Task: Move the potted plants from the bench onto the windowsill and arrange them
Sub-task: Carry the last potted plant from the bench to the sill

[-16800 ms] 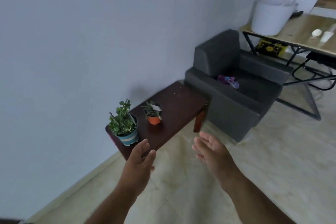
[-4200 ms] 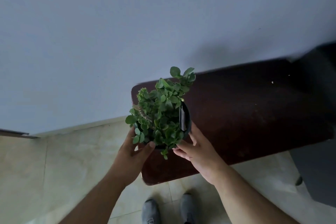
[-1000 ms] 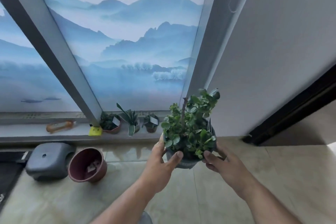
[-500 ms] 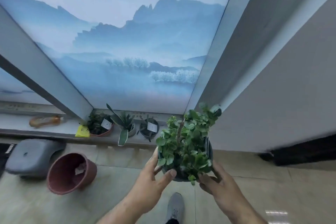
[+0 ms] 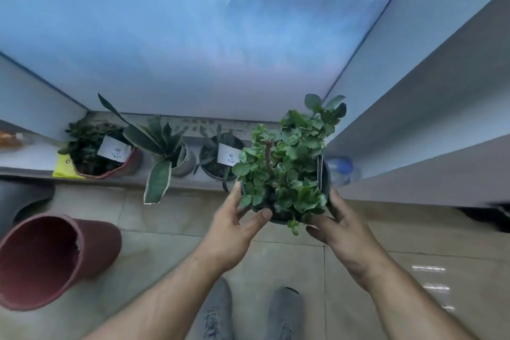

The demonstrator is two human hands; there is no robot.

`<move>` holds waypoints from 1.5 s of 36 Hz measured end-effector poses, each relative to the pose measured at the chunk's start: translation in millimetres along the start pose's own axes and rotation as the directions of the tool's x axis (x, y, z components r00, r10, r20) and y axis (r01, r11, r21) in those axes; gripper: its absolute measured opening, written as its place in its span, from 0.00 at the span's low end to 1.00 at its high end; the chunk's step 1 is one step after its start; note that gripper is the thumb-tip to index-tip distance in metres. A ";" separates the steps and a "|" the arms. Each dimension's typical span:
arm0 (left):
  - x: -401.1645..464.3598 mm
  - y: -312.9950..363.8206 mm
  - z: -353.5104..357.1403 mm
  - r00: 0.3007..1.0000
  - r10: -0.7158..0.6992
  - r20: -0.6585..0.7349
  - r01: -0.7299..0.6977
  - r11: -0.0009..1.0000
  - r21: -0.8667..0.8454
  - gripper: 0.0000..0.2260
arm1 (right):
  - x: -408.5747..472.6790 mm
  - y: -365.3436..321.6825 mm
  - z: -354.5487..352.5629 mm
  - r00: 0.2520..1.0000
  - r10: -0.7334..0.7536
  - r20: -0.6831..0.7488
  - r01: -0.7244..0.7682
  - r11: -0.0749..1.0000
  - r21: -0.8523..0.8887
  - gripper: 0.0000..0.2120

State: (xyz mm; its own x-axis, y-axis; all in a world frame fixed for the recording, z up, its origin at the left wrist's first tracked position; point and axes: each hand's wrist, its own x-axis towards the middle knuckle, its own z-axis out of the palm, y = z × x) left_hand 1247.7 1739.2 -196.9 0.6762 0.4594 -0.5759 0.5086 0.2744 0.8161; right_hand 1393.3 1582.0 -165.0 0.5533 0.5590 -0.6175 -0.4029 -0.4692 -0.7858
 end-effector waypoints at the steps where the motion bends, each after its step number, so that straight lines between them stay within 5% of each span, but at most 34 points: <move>1: 14.5 -10.7 0.4 1.000 0.002 0.001 -0.002 1.000 0.001 0.32 | 14.1 10.0 0.5 1.000 0.003 -0.002 -0.003 1.000 0.013 0.29; 8: 75.0 -47.1 6.6 0.999 0.036 0.022 -0.036 0.999 -0.013 0.27 | 74.6 50.5 -1.6 0.998 0.042 -0.047 -0.039 0.997 0.065 0.26; 15: 118.6 -74.1 10.8 0.998 -0.040 0.043 0.040 0.999 -0.017 0.42 | 117.6 76.3 -8.6 0.998 0.056 -0.031 -0.053 0.996 0.070 0.28; 24: 139.7 -82.0 17.9 1.000 -0.010 -0.019 0.010 1.000 -0.007 0.28 | 146.1 92.0 -4.8 0.997 0.046 -0.060 -0.039 0.993 0.111 0.30; 36: 148.7 -69.3 18.7 0.997 -0.070 -0.031 0.070 0.998 -0.001 0.37 | 157.3 92.6 -1.8 0.987 0.072 -0.141 -0.045 0.982 0.186 0.24; 43: 119.1 -50.5 20.1 0.979 -0.143 -0.143 0.153 0.987 0.058 0.34 | 129.9 95.1 6.9 0.940 0.206 -0.270 -0.145 0.962 0.230 0.22; 49: 31.1 -46.2 0.0 0.932 -0.244 -0.269 0.216 0.968 -0.130 0.16 | 55.3 73.4 31.1 0.931 0.257 -0.260 -0.210 0.958 0.194 0.20; 54: -52.0 -33.9 -29.5 0.840 -0.301 -0.452 0.172 0.937 -0.304 0.13 | 1.7 50.6 62.7 0.927 0.313 -0.205 -0.262 0.934 0.243 0.11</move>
State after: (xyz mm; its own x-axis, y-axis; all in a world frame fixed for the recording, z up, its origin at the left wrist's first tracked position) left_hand 1179.6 1730.9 -193.2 0.1742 0.6849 -0.7075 0.4306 0.5932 0.6803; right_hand 1328.2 1602.0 -207.9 0.5360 0.2315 -0.8119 -0.6982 -0.4190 -0.5804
